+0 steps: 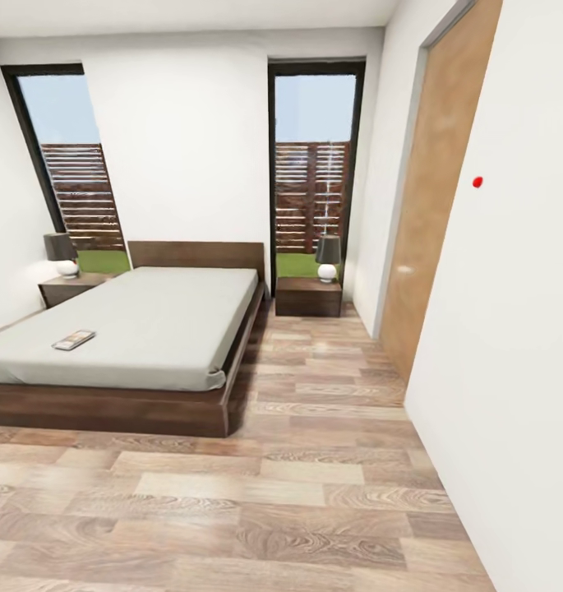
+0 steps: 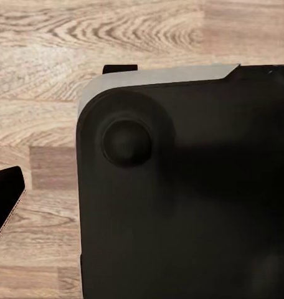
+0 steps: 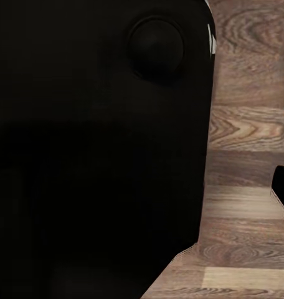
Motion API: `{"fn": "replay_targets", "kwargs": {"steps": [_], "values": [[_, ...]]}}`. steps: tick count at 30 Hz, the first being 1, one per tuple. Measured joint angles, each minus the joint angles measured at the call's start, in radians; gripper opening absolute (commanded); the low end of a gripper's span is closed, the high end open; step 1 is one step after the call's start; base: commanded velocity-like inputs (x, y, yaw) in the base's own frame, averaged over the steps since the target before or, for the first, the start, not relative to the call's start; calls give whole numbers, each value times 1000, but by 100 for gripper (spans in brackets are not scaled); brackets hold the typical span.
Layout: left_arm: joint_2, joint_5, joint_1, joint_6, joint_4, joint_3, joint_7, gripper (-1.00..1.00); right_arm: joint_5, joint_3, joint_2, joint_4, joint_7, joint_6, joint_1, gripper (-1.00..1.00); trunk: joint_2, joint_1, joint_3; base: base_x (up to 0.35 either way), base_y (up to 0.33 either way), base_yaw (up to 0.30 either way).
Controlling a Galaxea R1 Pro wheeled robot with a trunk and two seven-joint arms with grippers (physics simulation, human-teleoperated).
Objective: In the bedroom, move the book from the bed onto either nightstand, and place the two sandals side by side next to the bed.
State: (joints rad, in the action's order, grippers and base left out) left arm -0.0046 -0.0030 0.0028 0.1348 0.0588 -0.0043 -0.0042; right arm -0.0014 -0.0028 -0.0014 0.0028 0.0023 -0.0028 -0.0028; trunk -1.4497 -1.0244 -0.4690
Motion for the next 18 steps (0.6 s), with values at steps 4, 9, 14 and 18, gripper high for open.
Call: {"fn": "replay_targets", "kwargs": {"steps": [4, 9, 14, 18], "values": [[0, 0, 0, 0, 0, 0, 0, 100, 0, 0, 0, 0, 0, 0, 0, 100, 0, 0, 0, 322, 0, 0], [0, 0, 0, 0, 0, 0, 0, 100, 0, 0, 0, 0, 0, 0, 0, 100, 0, 0, 0, 322, 0, 0], [0, 1, 0, 13, 34, 1, 0, 100, 3, -2, 0, -1, 0, 0, 0, 100, 0, 0, 0, 322, 0, 0], [0, 3, 0, 24, 106, 2, 0, 100, 7, 0, 0, -1, 0, 0, 0, 100, 0, 0, 0, 306, 0, 0]]}}
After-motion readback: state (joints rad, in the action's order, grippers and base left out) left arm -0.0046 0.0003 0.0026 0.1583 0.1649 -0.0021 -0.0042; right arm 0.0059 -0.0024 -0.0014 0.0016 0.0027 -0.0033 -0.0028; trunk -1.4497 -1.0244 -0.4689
